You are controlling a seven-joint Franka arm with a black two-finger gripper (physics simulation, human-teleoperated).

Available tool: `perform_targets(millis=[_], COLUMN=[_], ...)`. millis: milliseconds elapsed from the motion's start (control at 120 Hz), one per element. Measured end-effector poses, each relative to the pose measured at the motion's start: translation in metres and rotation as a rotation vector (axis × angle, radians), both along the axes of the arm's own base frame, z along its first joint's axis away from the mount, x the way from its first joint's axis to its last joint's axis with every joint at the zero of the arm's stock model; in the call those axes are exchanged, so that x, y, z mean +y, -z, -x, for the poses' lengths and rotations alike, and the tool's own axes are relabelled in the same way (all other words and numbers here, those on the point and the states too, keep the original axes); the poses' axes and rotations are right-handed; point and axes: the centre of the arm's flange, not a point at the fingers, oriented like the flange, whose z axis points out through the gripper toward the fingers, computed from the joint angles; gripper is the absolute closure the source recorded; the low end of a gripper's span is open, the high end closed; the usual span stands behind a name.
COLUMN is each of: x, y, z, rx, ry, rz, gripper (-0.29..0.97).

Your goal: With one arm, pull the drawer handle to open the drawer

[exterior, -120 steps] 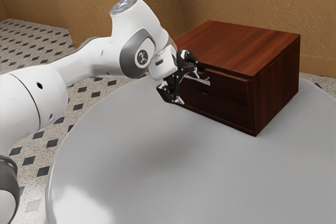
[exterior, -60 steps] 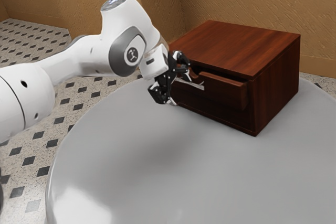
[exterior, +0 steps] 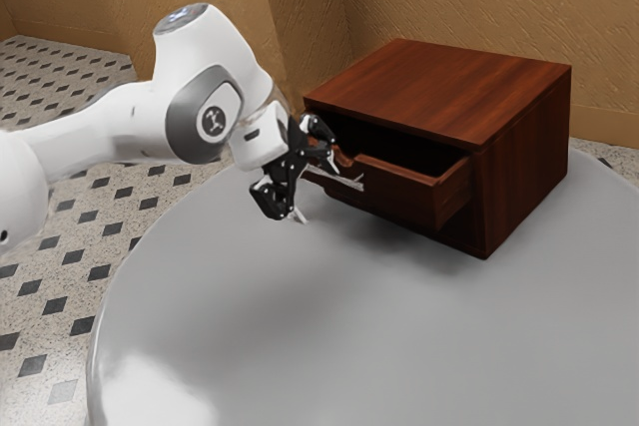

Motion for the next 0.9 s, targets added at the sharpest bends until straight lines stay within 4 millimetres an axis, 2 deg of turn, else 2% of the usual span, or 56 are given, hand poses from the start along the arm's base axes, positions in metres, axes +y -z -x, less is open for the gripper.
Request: perform_targets(millis=[525,900], x=[0.007,0.004], y=[-0.001,-0.001], z=[0.067,0.11], rx=[0.003,-0.015], ry=[-0.02,-0.018], rz=[0.013,0.013], gripper=[0.0,0.03])
